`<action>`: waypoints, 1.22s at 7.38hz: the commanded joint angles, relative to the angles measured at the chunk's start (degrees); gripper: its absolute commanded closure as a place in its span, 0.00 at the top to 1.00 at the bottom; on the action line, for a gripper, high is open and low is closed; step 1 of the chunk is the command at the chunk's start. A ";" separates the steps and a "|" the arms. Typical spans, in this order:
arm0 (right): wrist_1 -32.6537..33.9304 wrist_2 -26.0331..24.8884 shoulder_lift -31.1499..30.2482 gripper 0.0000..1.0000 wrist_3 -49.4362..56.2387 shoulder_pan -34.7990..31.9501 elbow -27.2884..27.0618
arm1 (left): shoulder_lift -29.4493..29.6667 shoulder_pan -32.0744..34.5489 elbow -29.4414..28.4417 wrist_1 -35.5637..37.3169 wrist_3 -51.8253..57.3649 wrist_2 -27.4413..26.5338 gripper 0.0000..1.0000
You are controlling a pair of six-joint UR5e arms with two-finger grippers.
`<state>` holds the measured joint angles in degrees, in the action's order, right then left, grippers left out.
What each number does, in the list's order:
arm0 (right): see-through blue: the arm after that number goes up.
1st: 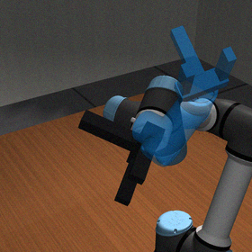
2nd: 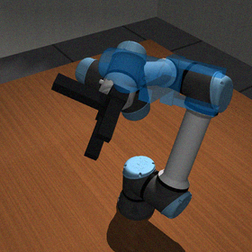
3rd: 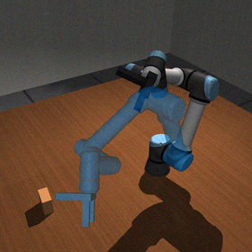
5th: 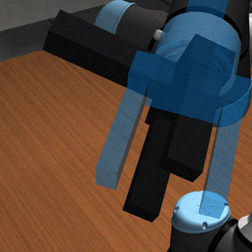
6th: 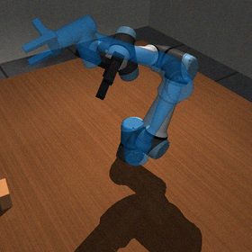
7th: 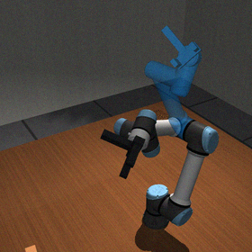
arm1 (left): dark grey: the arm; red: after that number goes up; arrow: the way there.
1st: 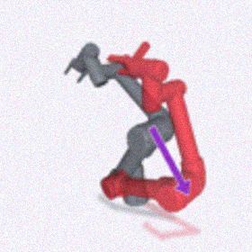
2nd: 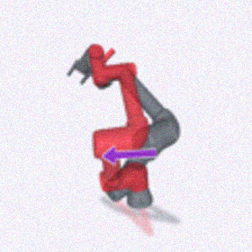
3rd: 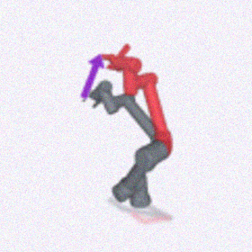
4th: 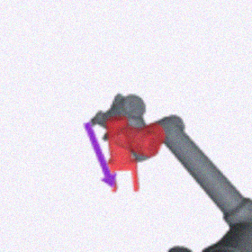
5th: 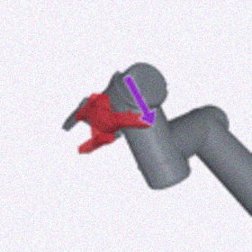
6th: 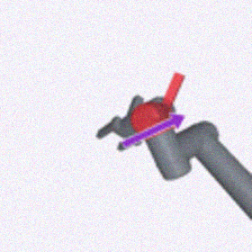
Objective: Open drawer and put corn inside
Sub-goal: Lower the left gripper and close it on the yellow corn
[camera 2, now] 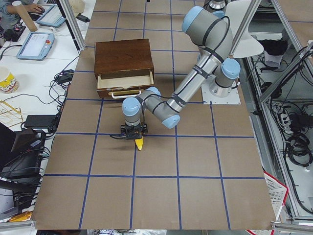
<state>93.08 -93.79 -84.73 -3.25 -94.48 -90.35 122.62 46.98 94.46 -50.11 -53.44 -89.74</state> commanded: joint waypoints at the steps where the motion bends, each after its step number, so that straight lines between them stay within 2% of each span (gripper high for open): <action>1: 0.00 0.01 0.00 1.00 0.00 0.00 0.00 | -0.10 0.66 0.28 -0.60 -1.49 -0.08 1.00; 4: 0.00 0.01 0.00 1.00 0.00 0.00 0.00 | -0.01 0.66 0.63 -1.91 -1.49 -0.44 1.00; 5: 0.00 0.01 0.00 1.00 0.00 0.00 0.00 | -0.01 0.66 0.55 -1.92 -1.67 -0.18 0.90; 8: 0.00 0.01 0.00 1.00 0.00 0.00 0.00 | 0.07 0.66 0.55 -1.92 -3.42 1.75 0.36; 9: 0.00 0.01 0.00 1.00 0.00 0.00 0.00 | 0.07 0.66 0.46 -1.84 -3.60 2.72 0.24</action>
<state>93.08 -93.78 -84.73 -3.25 -94.48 -90.35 122.69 47.64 95.01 -51.99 -56.53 -88.22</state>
